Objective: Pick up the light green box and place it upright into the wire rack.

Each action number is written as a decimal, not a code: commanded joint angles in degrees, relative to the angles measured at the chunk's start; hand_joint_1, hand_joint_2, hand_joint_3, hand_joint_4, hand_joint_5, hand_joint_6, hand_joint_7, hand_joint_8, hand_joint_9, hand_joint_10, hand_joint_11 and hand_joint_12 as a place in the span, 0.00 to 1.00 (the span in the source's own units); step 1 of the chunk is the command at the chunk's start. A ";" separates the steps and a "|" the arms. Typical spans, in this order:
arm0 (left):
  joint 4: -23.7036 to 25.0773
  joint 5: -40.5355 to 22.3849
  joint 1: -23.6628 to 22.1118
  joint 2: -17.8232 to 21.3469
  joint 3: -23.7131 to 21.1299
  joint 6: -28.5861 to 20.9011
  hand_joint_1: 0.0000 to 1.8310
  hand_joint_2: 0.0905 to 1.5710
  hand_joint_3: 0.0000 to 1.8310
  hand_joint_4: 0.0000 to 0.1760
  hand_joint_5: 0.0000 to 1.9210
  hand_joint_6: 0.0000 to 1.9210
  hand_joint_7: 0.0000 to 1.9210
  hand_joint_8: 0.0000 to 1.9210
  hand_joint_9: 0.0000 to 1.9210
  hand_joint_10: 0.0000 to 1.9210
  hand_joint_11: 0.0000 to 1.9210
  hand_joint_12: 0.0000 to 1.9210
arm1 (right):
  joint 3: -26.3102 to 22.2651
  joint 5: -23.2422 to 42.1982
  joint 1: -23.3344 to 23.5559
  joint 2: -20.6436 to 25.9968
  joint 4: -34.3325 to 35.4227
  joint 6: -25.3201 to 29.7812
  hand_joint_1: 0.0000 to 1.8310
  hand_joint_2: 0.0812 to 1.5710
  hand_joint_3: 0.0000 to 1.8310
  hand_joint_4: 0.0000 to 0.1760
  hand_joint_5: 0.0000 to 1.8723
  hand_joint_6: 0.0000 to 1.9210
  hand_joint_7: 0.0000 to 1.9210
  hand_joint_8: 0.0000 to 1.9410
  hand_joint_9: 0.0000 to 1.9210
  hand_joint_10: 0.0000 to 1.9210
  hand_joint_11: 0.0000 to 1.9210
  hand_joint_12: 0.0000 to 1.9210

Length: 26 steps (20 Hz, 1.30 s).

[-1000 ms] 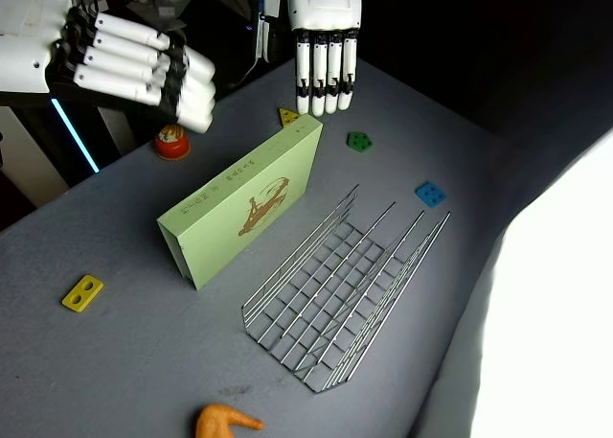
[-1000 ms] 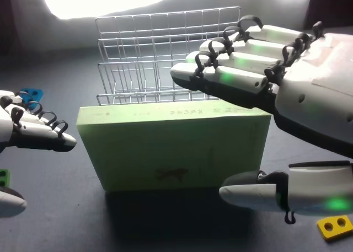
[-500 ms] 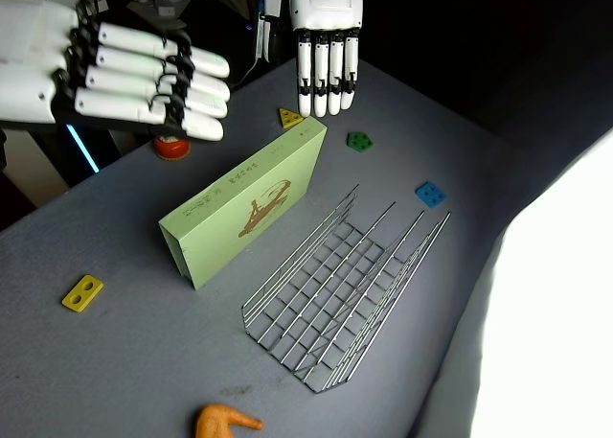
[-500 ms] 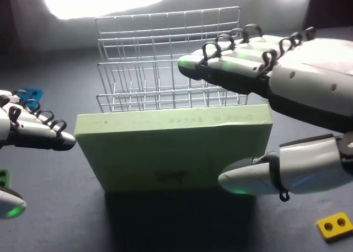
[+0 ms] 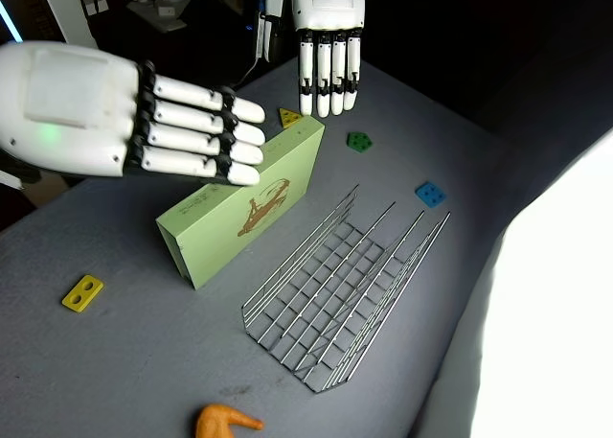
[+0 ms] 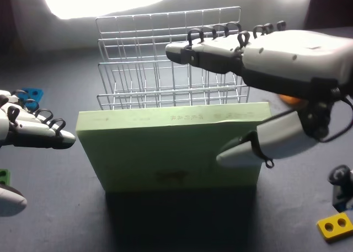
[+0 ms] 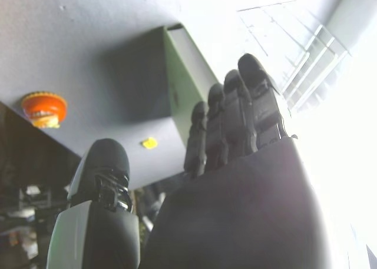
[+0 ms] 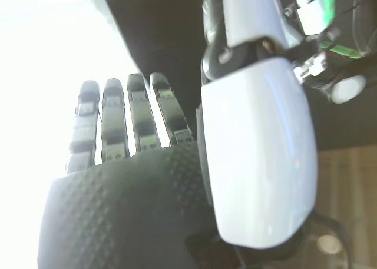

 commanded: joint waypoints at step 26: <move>0.47 4.09 -5.73 0.30 3.27 -0.16 0.20 0.83 0.00 0.10 0.04 0.00 0.07 0.00 0.08 0.00 0.00 0.36 | 9.28 7.36 -3.15 -12.89 2.87 -0.78 0.55 0.61 0.00 0.10 0.00 0.00 0.04 0.00 0.03 0.00 0.00 0.07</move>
